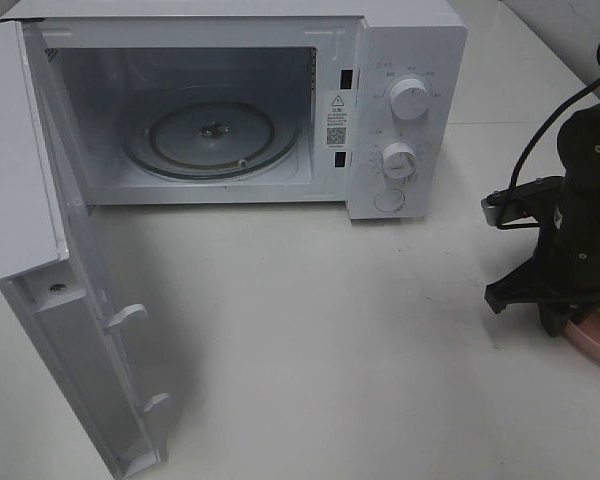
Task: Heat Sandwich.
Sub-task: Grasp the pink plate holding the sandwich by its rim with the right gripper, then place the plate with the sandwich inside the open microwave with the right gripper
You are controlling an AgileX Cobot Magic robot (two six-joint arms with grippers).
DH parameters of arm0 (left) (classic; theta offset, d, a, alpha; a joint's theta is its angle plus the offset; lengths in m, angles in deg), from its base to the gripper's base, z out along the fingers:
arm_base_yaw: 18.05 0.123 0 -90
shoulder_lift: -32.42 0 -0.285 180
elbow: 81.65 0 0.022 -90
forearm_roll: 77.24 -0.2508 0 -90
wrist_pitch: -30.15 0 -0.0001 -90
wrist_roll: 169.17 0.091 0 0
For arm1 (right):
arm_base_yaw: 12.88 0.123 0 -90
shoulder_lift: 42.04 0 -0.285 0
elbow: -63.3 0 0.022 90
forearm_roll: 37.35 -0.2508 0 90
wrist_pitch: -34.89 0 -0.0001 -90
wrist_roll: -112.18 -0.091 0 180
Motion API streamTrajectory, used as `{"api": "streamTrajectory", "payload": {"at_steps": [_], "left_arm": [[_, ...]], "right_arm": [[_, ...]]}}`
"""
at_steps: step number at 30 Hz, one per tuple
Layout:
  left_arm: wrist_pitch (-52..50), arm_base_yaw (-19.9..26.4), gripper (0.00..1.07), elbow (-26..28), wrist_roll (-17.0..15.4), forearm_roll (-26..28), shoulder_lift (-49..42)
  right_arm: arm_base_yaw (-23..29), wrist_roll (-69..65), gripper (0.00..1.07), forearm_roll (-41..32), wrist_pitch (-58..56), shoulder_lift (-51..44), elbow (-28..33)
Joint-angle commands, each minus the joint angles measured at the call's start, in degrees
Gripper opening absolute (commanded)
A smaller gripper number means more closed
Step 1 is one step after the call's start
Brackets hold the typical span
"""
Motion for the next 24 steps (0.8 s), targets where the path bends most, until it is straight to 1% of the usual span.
{"api": "streamTrajectory", "payload": {"at_steps": [1, 24], "left_arm": [[0.2, -0.1, 1.06, -0.1, -0.1, 0.0, -1.6], [0.2, -0.1, 1.06, -0.1, -0.1, 0.0, -1.6]], "right_arm": [[-0.4, -1.4, 0.00, 1.1, -0.2, 0.2, -0.1], [-0.3, -1.9, 0.00, 0.8, -0.3, 0.1, -0.1]]}}
